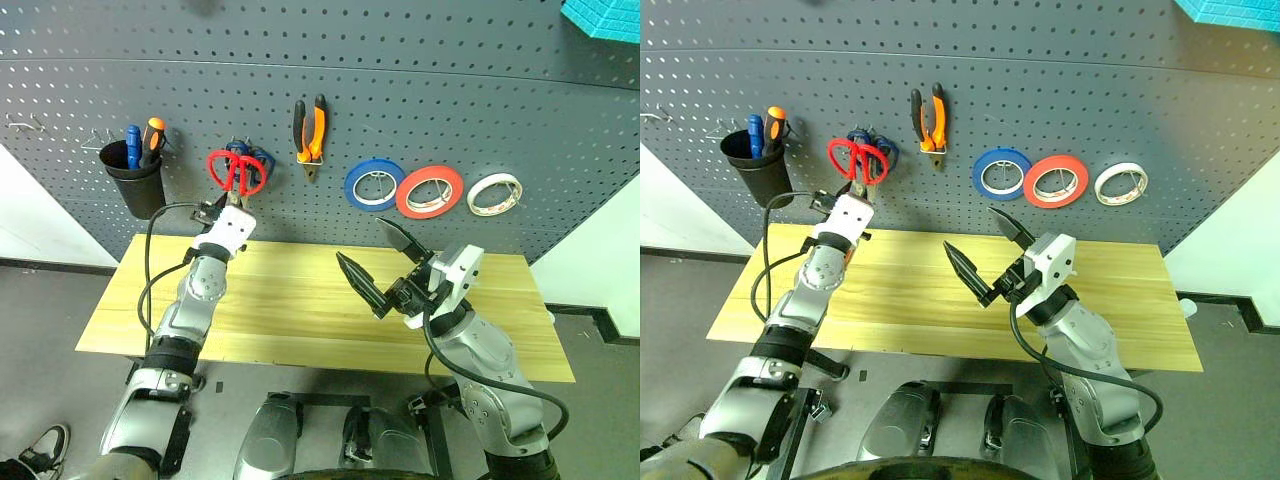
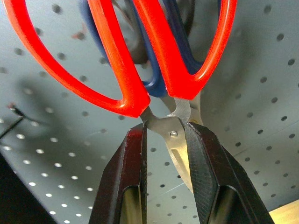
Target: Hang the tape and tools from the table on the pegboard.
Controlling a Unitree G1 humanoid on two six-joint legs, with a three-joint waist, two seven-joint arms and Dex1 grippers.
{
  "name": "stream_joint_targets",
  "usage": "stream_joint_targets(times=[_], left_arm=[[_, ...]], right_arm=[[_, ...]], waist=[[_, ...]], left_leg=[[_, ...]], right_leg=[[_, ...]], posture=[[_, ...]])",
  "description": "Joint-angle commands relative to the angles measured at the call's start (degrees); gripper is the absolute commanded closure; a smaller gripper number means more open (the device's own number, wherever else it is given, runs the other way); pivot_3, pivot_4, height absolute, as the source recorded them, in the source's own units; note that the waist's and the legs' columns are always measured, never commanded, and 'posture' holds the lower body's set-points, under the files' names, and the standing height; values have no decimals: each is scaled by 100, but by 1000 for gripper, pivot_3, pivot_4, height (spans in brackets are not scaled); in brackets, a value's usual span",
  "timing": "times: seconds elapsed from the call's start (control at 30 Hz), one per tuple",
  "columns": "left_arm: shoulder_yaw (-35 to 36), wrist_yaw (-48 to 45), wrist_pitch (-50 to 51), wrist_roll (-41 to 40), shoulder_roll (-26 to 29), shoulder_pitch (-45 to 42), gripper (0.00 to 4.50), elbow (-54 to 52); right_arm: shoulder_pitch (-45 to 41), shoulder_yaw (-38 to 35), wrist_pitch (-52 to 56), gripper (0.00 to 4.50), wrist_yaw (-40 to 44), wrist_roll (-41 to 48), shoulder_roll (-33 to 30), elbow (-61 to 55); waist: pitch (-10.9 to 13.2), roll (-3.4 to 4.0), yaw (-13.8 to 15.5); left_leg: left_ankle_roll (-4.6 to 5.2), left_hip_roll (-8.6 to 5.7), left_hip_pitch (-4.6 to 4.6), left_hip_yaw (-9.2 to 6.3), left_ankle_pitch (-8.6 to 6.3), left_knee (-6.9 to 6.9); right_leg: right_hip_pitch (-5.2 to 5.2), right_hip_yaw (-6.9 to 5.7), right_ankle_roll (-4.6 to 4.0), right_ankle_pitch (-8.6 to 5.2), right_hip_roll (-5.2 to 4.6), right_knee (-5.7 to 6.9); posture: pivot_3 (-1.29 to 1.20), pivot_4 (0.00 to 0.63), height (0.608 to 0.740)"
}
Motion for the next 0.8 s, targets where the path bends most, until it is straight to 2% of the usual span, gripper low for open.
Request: stream_joint_targets(times=[0.03, 0.3, 0.47, 0.53, 0.8], left_arm=[[-70, 211, -240, 33, -15, -391, 3636, 358], [-172, 250, -328, -31, -126, -758, 3637, 1016], [-120, 350, -427, -135, -152, -694, 3637, 1020], [-43, 339, -494, -254, -167, -638, 2911, 966], [-68, 199, -291, -314, -104, -299, 475, 688]], right_arm=[[2, 25, -38, 0, -21, 10, -34, -251], [57, 53, -47, 0, -53, -26, -50, -275], [46, 52, -48, 0, -56, -36, -54, -261], [33, 53, -54, 0, -51, -36, -56, -243], [10, 85, -60, 0, -26, -51, -59, -200]], waist=[[0, 0, -4], [-2, -3, -10], [-4, -7, -11], [-6, -10, -10], [-9, -13, -12]], left_leg=[[0, 0, 0, 2, 0, 1], [0, -1, -1, 7, 0, 2], [0, -2, -1, 7, 0, 3], [0, -2, -1, 7, 0, 4], [0, -2, 0, 7, 0, 5]], right_leg=[[0, 0, 0, 0, 0, 0], [0, 0, -1, 0, 0, 1], [0, -1, -1, 1, 0, 2], [0, -1, -1, 1, -1, 2], [0, 0, -2, 1, -1, 3]], posture=[[300, 110, 677], [293, 109, 677], [296, 109, 677], [298, 110, 677], [301, 109, 677]])
